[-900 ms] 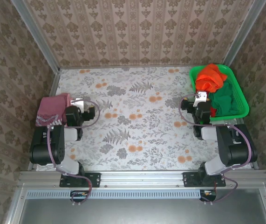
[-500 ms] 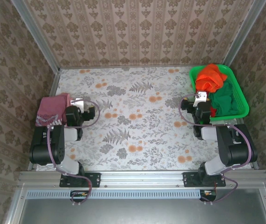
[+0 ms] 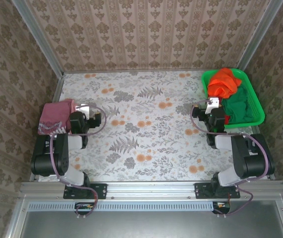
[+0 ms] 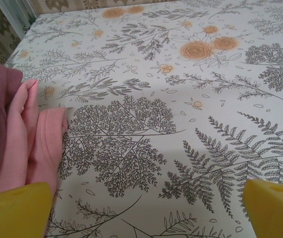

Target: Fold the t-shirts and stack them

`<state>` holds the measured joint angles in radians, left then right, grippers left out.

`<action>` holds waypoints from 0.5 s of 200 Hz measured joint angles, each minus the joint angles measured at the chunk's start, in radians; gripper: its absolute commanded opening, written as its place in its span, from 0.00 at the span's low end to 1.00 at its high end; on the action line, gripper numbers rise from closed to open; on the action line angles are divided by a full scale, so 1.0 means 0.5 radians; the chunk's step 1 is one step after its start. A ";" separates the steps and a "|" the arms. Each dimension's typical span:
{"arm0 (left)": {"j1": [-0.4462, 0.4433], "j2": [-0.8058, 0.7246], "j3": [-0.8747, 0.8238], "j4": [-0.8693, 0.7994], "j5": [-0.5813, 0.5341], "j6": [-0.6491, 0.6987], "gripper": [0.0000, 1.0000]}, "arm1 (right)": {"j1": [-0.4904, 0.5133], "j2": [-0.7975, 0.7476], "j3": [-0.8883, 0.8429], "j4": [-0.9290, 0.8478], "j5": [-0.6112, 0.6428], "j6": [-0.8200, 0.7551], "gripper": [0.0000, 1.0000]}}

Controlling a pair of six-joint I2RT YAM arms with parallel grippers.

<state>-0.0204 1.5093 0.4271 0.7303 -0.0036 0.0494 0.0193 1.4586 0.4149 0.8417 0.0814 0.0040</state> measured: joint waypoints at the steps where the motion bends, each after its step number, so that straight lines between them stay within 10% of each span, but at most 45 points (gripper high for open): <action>1: -0.002 -0.004 0.003 -0.007 -0.002 0.001 1.00 | 0.001 -0.007 0.000 -0.010 -0.002 -0.002 1.00; 100: -1.015 -0.583 0.377 -0.580 -0.415 0.217 1.00 | -0.010 -0.912 0.681 -1.509 0.053 0.149 1.00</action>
<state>-0.5282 1.2179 0.6155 0.4404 -0.2111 0.1581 0.0143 1.0023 0.7551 0.0872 0.1078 0.0784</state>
